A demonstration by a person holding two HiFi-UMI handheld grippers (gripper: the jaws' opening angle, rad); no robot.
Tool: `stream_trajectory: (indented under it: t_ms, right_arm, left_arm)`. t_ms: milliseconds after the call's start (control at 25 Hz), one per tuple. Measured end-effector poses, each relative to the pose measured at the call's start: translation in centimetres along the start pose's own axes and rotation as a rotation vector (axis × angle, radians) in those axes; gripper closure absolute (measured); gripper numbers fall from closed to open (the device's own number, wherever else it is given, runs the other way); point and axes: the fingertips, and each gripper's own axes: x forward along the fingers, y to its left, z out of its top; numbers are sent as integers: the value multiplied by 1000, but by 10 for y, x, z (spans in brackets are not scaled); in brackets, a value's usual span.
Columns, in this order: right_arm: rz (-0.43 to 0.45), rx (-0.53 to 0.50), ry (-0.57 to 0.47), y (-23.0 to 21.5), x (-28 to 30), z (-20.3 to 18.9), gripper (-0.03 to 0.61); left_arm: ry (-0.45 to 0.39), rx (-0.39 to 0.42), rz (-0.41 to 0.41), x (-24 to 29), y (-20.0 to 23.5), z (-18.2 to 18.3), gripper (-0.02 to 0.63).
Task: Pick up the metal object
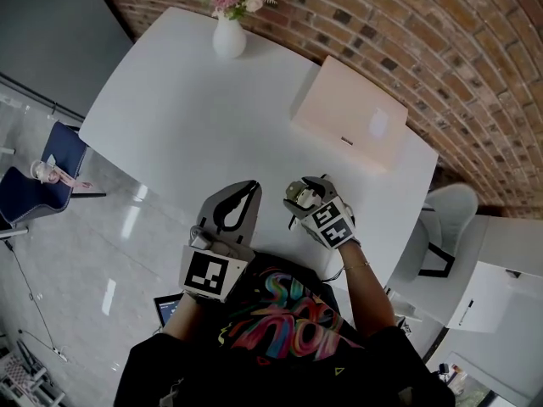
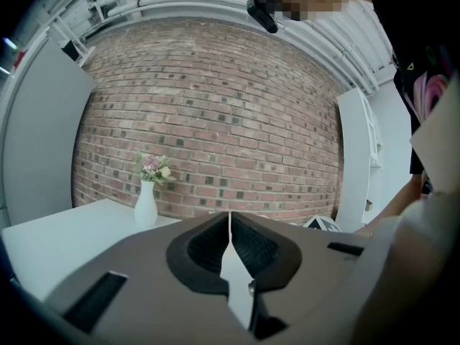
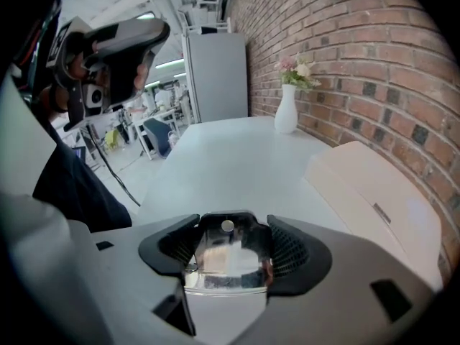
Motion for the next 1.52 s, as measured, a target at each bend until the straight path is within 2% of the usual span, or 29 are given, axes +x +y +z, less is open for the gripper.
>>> stream_trajectory:
  t_ms: [440,560,680,880,1040,1240,1520]
  right_arm:
    - [-99,120,-204,-15,-55,45,264]
    - [-140,160,-277,-23,-77,56,264]
    - [-188,208,-358,-32,-103,65,264]
    - [-267,312,-510,-49,-152,78,264]
    - [-315,376,-620,-57,-184,81,264]
    - [-384,386,-678,-59,-208,79,264]
    - [-456,376,-683,-56,-225,68,264]
  left_arm:
    - [29,23,-65,18,-10,3,584]
    - [13,23,-93,26,-18,6,583]
    - [58,60,-132,31,-25,-2,583]
    - [78,69,-167,43,-36,-4,583]
    - [60,75,-183,52,-41,2,583]
    - [61,69,-203,63,-42,5,584]
    - [65,75,-236,72,-49,5,583]
